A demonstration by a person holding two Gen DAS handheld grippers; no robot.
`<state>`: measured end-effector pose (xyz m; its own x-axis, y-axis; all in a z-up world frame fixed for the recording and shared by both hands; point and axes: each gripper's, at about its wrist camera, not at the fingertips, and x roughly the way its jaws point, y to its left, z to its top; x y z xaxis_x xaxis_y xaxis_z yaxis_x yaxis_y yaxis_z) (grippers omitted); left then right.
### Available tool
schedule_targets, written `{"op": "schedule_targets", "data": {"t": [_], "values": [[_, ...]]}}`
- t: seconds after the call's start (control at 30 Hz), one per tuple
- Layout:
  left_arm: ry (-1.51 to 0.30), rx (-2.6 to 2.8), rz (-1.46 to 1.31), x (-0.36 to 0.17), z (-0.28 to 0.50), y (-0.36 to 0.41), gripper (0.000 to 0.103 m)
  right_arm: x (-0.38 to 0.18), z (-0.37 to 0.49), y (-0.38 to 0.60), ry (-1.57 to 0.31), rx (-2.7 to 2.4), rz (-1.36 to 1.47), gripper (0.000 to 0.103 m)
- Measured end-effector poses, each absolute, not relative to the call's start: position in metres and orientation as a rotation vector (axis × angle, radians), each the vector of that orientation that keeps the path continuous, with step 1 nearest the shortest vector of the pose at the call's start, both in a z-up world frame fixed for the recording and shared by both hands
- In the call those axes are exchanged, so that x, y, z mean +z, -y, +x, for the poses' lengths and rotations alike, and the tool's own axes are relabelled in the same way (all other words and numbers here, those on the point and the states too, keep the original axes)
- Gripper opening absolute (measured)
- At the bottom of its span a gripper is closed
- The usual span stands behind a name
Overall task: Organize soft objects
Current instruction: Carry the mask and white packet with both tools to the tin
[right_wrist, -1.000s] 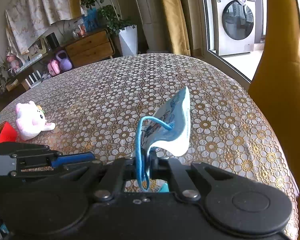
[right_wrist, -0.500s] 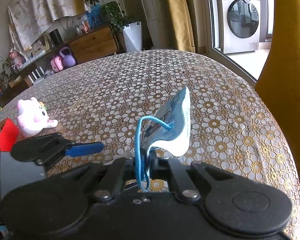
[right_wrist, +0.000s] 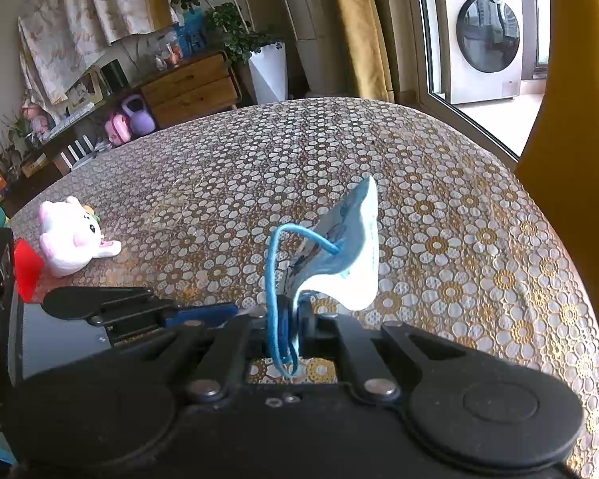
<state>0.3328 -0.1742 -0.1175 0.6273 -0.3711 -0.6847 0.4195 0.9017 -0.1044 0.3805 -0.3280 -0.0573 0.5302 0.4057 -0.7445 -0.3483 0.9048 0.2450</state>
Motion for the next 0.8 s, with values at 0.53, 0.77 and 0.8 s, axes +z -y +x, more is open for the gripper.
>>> {"op": "schedule_targets", "data": {"t": [0.53, 0.77, 0.8], "values": [[-0.762, -0.347, -0.133, -0.084, 0.321, 0.110, 0.007, -0.039, 0.348, 0.320, -0.908, 0.463, 0.102, 0.003], [-0.754, -0.328, -0.165, -0.052, 0.291, 0.079, 0.007, -0.012, 0.314, 0.296, -0.890, 0.515, 0.099, 0.003], [-0.753, -0.325, -0.167, -0.047, 0.286, 0.073, 0.007, -0.008, 0.309, 0.291, -0.885, 0.524, 0.095, 0.003]]}}
